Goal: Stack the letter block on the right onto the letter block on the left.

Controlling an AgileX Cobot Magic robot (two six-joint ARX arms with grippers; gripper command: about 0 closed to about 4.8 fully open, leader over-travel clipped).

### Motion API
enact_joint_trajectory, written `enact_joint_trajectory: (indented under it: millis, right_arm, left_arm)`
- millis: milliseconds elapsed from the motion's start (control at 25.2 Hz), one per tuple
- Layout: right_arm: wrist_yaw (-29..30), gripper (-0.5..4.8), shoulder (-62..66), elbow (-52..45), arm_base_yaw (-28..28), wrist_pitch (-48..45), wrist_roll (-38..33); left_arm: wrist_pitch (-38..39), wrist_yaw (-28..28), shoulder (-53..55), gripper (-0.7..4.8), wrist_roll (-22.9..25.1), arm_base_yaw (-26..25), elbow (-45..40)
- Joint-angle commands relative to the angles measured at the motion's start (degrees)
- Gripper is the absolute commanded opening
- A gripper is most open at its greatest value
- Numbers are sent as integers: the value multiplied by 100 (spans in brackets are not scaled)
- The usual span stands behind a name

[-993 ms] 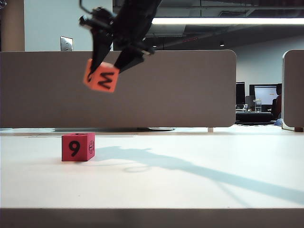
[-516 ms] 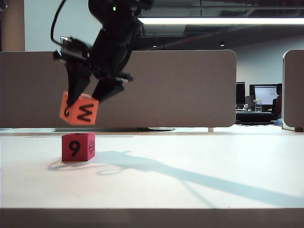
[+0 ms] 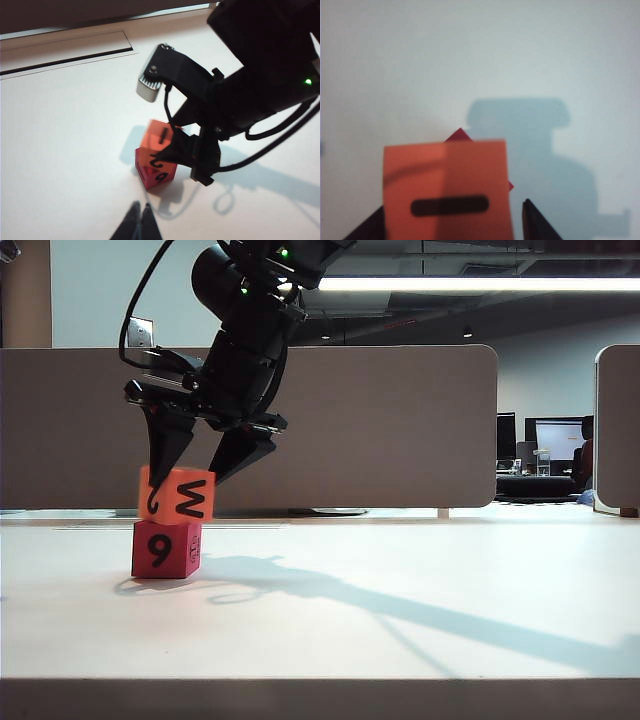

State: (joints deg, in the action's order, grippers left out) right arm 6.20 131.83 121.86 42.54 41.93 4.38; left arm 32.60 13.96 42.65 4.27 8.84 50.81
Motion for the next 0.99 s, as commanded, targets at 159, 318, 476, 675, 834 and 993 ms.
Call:
enact_joint_trajectory:
  millis: [159,318,476,675,834,993]
  right_arm:
    - [44,429,-15,33,7,-170,15]
    - [509,464,-94,55,2,-144,-114]
    - [951,463,-310,55,0,-131,-295]
    - [1176,447,-586,52,-24,-142,-286]
    - [1176,186,-831,52,-166,127,-289]
    - [778,-8,-1294,39,-472,763,-286]
  left_arm:
    - [-50,9,-9,-5,22,20,39]
    - [-52,-24,-9,-5,22,20,39]
    - [-63,-24,-9,-5,22,20,39]
    - [-278,-24,-11,-6,26,74,39]
    - [-350,-26,-11,-6,44,127,39]
    - [-354,-26,-13,-6,44,127,37]
